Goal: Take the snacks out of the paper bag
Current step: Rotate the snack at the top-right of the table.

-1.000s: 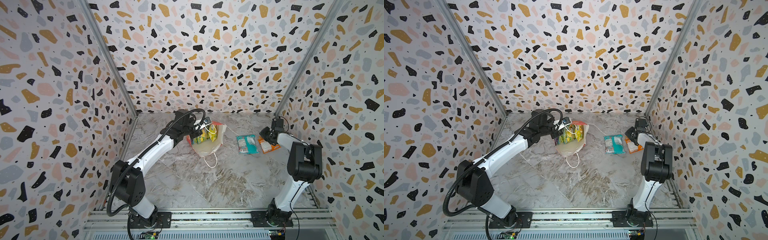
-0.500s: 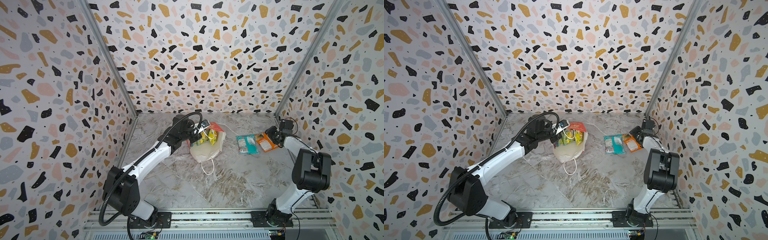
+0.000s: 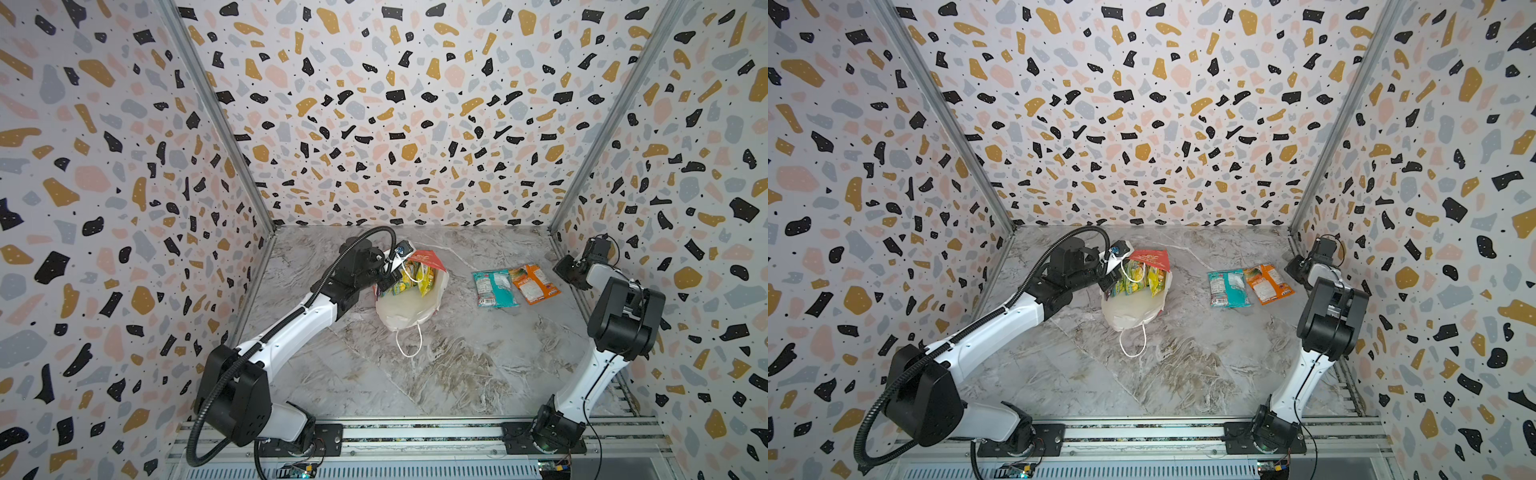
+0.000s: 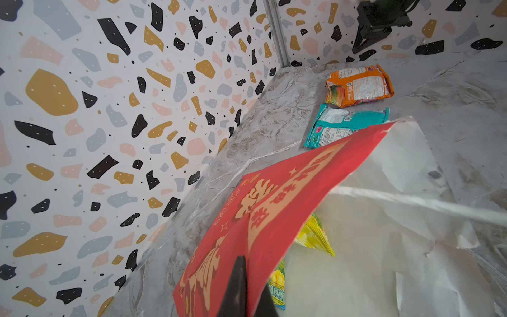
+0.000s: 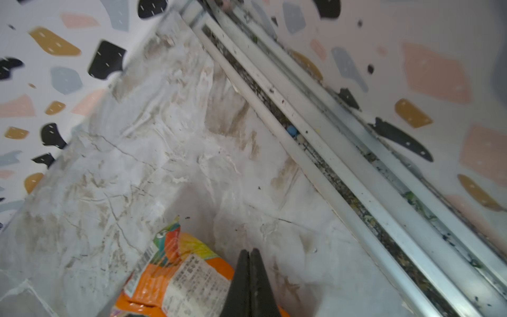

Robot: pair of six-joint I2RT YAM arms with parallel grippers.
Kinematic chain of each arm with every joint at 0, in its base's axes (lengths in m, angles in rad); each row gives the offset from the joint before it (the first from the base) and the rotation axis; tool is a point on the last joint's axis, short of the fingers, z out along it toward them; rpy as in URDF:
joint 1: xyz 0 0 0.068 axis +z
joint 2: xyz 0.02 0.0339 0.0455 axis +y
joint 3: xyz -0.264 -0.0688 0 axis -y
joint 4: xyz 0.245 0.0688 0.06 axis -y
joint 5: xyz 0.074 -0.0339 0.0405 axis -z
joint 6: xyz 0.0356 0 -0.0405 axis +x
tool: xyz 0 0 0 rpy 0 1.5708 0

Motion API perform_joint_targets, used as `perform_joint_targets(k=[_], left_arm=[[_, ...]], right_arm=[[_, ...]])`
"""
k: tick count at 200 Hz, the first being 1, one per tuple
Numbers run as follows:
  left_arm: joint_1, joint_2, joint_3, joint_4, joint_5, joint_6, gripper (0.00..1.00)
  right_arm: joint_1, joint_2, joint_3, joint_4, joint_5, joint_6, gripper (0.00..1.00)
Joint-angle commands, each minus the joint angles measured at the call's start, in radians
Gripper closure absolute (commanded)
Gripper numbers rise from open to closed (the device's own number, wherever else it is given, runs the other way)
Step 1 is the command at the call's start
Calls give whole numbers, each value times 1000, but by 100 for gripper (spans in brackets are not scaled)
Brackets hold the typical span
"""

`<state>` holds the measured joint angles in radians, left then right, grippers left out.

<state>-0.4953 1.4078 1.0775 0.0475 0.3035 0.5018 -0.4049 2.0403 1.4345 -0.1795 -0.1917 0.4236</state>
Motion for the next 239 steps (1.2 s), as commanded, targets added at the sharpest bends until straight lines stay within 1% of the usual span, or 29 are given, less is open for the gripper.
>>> perform_joint_targets(k=[1,18,44,66,133,156,171,181,197,212,222,239], left_arm=[[-12,-52,-22,126,26,-34,100],[-14,-57,-25,130,25,-33,100],[-14,-58,-26,133,27,-32,100],[-15,-55,-25,131,19,-31,100],[-22,-57,-29,138,-2,-40,100],[-24,-49,-34,172,-51,-72,100],[-26,-40,-13,148,-69,-84,100],[-28,-39,-2,131,-70,-85,100],[-37,-45,-3,137,-88,-89,100],[-42,-44,-1,142,-99,-93,100],[-45,-38,10,131,-103,-100,100],[-46,-34,30,103,-117,-106,100]], right_arm=[[-5,3,27,-63,2,-50,100],[-9,15,5,-29,-21,-52,100],[-11,48,1,-39,-25,-48,100],[-14,38,-36,-29,-27,-33,100],[-12,-79,-192,28,-53,12,100],[-15,-115,-184,-8,-12,30,100],[-12,-165,-171,-42,-3,43,100],[-7,-212,-162,-67,18,53,98],[24,-300,-151,-89,29,64,96],[74,-404,-198,-34,-40,106,96],[135,-487,-264,40,-76,145,96],[287,-605,-395,154,-114,204,99]])
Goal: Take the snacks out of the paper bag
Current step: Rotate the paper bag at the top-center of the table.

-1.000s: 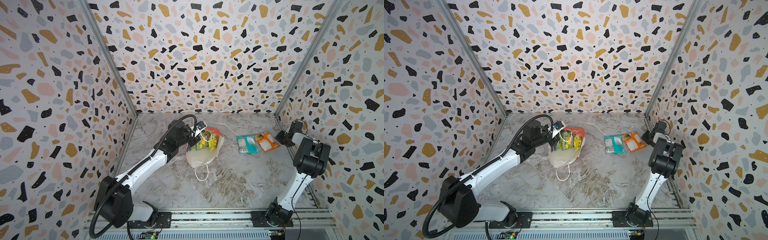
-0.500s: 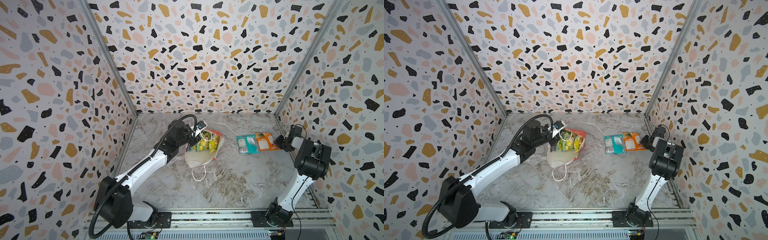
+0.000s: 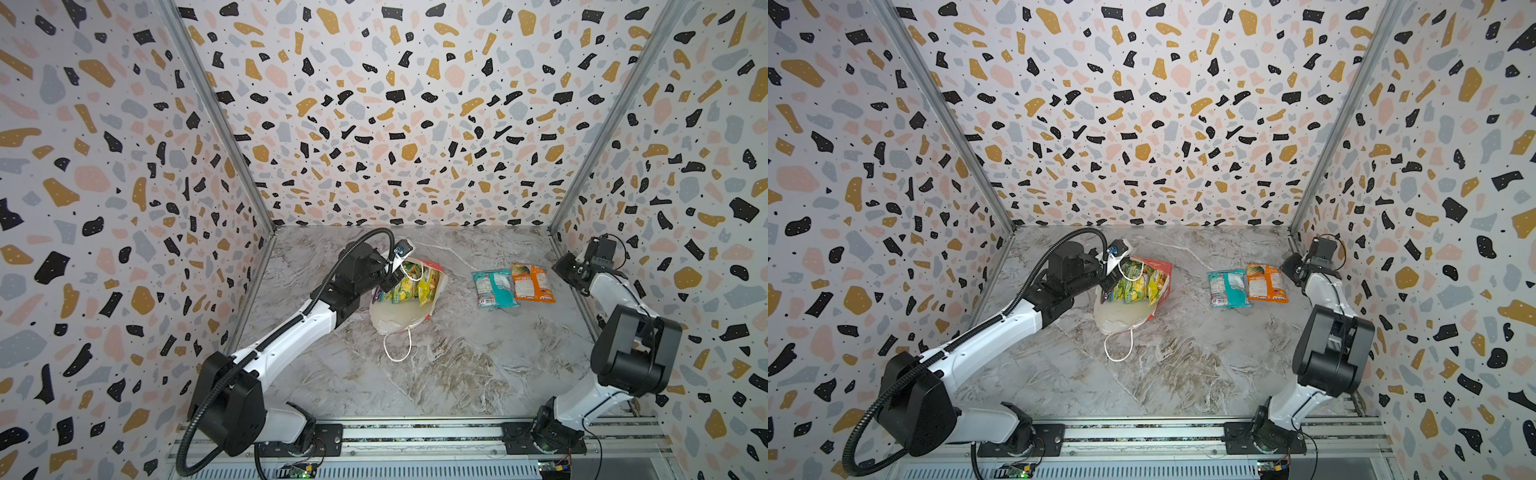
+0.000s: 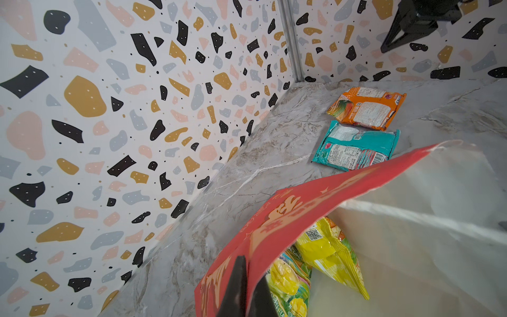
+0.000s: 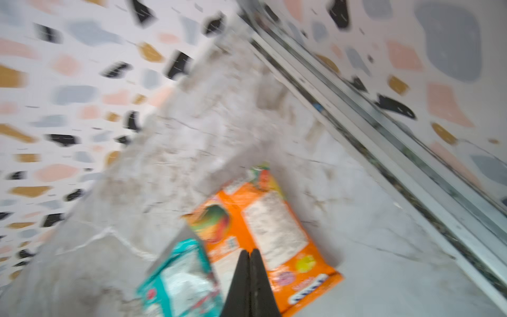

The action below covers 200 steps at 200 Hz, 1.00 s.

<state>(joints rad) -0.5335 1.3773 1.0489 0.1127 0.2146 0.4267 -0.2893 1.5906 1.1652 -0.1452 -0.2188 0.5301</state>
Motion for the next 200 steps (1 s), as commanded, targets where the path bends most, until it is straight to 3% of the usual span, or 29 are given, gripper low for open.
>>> perform_joint_targets(k=[1,44,69,103,133,173,200], left_arm=[[-8,-4,59,38,-30,-31,100],[-8,-7,51,41,-120,-54,100],[-10,-22,53,39,-126,-68,100],[-11,-25,53,36,-127,-84,100],[-17,-26,54,44,-130,-94,100],[-27,-43,17,74,-159,-127,100],[-29,-55,-13,81,-190,-175,100]], right_arm=[[180,-160,-133,123,-88,100,99],[564,-326,-442,328,-132,257,100],[712,-336,-532,355,-100,323,100],[782,-268,-639,477,-167,432,100],[902,-179,-659,610,-111,505,100],[931,9,-620,847,-105,612,100],[932,103,-552,890,-74,633,100]])
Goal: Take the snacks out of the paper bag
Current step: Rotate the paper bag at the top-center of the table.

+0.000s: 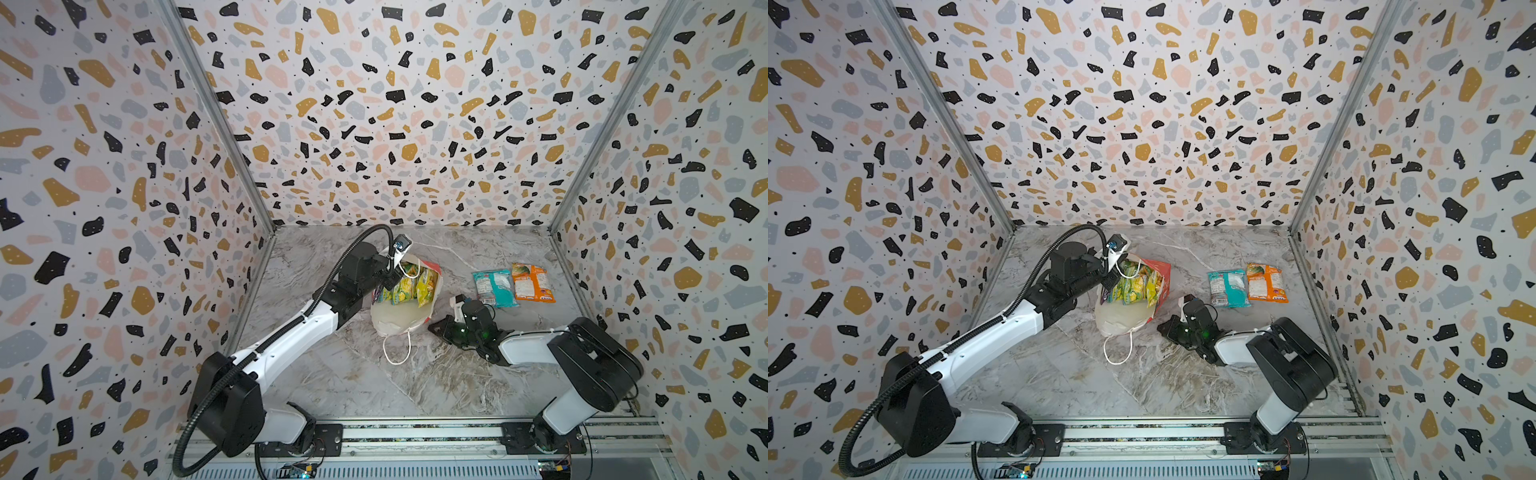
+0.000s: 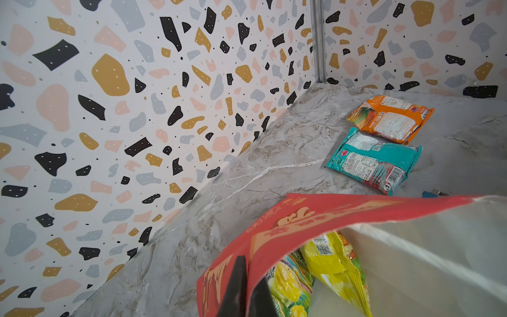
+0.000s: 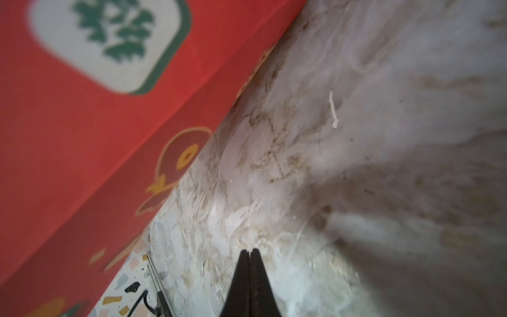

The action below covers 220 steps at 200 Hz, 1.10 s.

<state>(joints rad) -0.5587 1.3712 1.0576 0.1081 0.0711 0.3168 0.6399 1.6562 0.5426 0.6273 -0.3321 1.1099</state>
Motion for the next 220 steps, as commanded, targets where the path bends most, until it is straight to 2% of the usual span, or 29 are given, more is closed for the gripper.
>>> perform_joint_targets(k=[1,39,79,128,137,176,198,220], left_arm=[[-3,-50,-23,85,-48,-68,100],[-4,-105,-127,159,-69,-96,100],[-4,-100,-111,150,-62,-86,100],[-4,-57,-101,125,-30,-59,100],[-4,-46,-92,113,-22,-53,100],[-4,5,-73,97,22,-45,100],[-6,14,-43,56,50,-45,100],[-13,0,-36,44,57,-45,100]], right_arm=[[2,41,73,117,41,53,100],[-20,132,177,85,97,33,100],[-73,279,324,86,51,26,100],[-127,365,492,-39,5,-49,100],[-134,350,492,-65,6,-70,100],[-198,178,432,-203,77,-197,82],[-226,14,397,-294,149,-294,78],[-198,-190,360,-365,226,-411,76]])
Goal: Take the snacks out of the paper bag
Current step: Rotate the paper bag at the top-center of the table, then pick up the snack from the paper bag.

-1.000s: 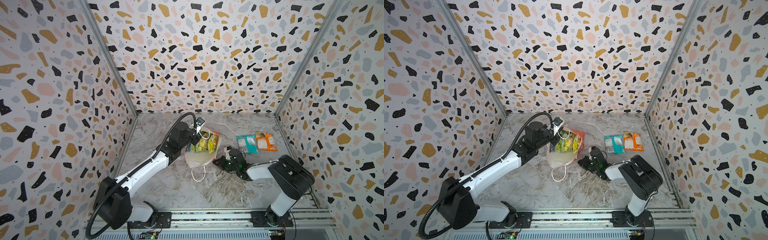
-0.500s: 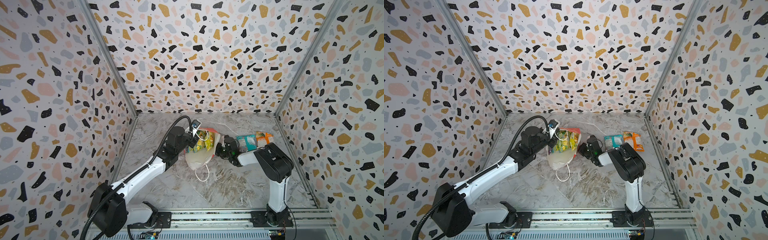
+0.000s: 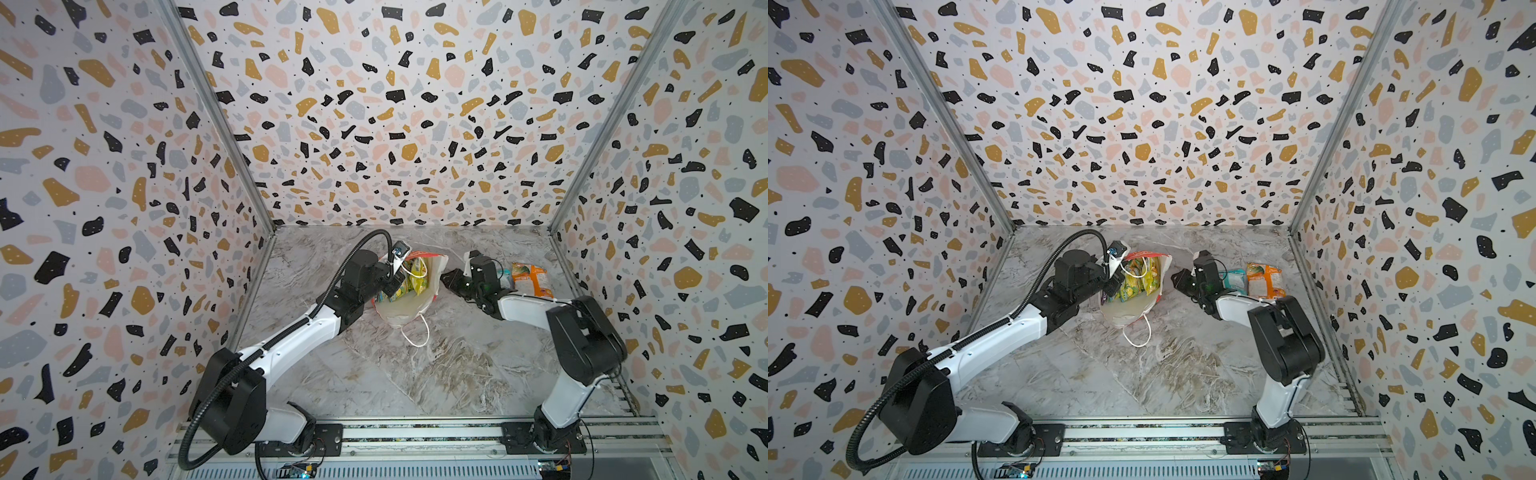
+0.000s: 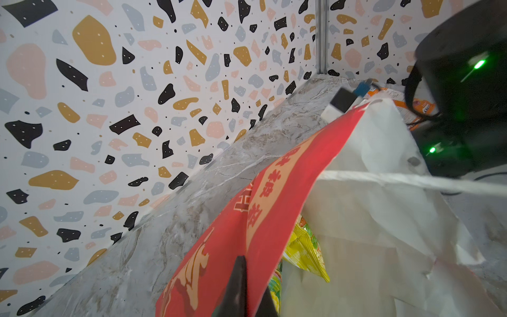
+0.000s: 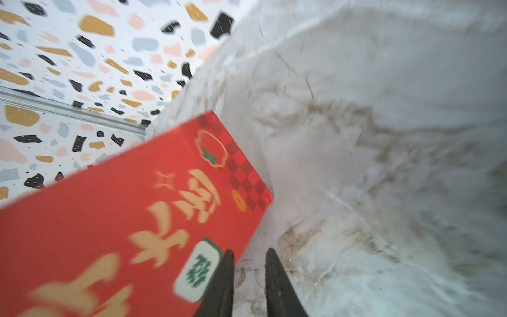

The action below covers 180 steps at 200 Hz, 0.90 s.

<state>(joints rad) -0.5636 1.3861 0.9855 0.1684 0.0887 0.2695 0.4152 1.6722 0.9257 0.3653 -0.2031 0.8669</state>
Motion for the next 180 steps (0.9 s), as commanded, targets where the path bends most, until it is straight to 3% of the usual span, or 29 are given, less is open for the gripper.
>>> perform_joint_targets(k=[1,33,62,101,139,180], left_arm=[[-8,-16,35,-16,40,2,100],[-21,-17,58,-58,32,-1,100],[-29,-10,32,-39,32,-20,100],[-31,-42,16,-19,25,-67,100],[-32,-58,12,-24,41,-69,100],[-32,-69,0,-12,42,-64,100]], right_arm=[[29,-216,-25,-104,101,-171,75],[212,-472,-90,-127,267,-309,76],[422,-531,-134,-87,383,-373,83],[590,-437,-209,84,486,-441,89],[629,-250,-94,55,504,-513,93],[618,-96,-19,44,505,-505,93]])
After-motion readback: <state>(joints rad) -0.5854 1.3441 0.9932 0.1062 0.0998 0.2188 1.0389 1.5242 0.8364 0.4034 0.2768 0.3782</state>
